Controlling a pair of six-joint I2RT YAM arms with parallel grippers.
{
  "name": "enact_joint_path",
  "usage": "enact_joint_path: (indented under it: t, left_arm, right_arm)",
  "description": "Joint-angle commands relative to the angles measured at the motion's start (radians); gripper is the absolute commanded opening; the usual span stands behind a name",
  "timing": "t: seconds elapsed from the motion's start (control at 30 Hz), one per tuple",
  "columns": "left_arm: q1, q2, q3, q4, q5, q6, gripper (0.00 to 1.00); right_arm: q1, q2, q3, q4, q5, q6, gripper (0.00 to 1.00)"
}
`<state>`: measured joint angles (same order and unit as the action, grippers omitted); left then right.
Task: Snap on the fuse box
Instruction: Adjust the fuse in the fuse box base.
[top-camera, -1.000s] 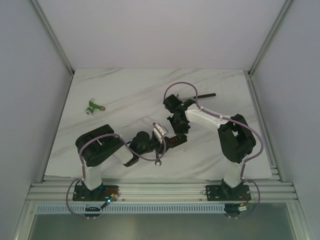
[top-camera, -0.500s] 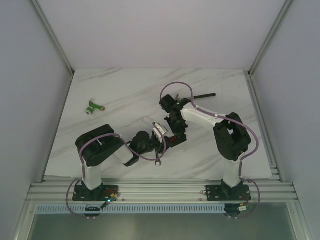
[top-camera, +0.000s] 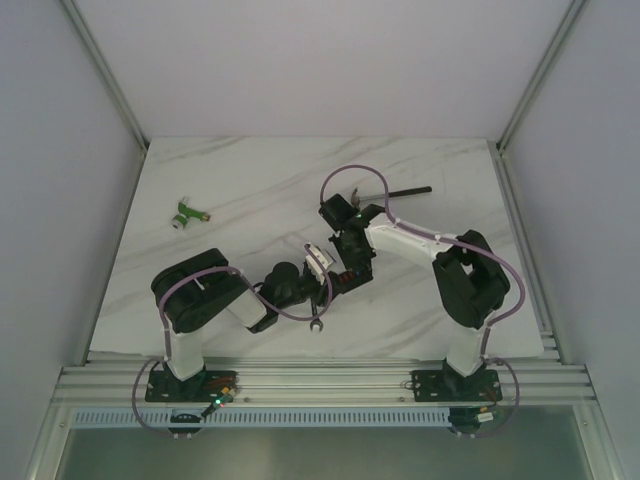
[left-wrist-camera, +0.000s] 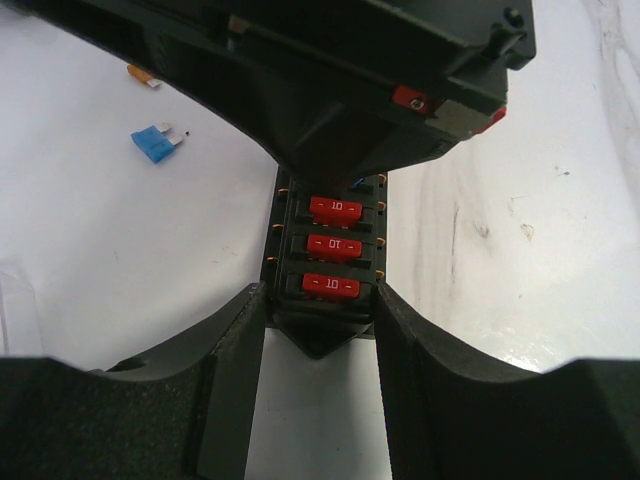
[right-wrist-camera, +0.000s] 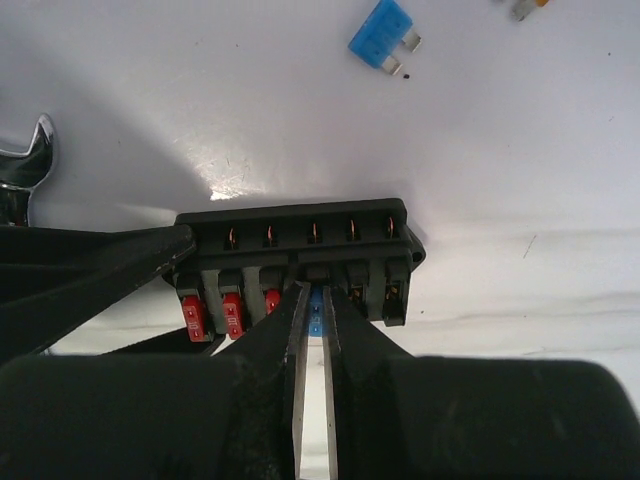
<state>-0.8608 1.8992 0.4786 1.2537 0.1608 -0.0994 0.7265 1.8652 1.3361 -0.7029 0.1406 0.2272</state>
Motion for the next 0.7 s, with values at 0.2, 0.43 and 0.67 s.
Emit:
enact_joint_path:
  t: [0.2,0.43,0.67]
  left_arm:
    - [-0.011,0.015,0.010,-0.033,0.024,0.007,0.20]
    - [-0.015,0.016,0.017,-0.045,0.024,0.010,0.20]
    - [-0.015,0.017,0.018,-0.049,0.021,0.010,0.20]
  right_arm:
    - [-0.007,-0.150,-0.085,0.084,0.008,0.010,0.27]
    - [-0.010,-0.165,-0.120,0.086,0.014,0.010,0.29]
    - [-0.010,-0.131,-0.142,0.112,-0.020,0.006,0.27]
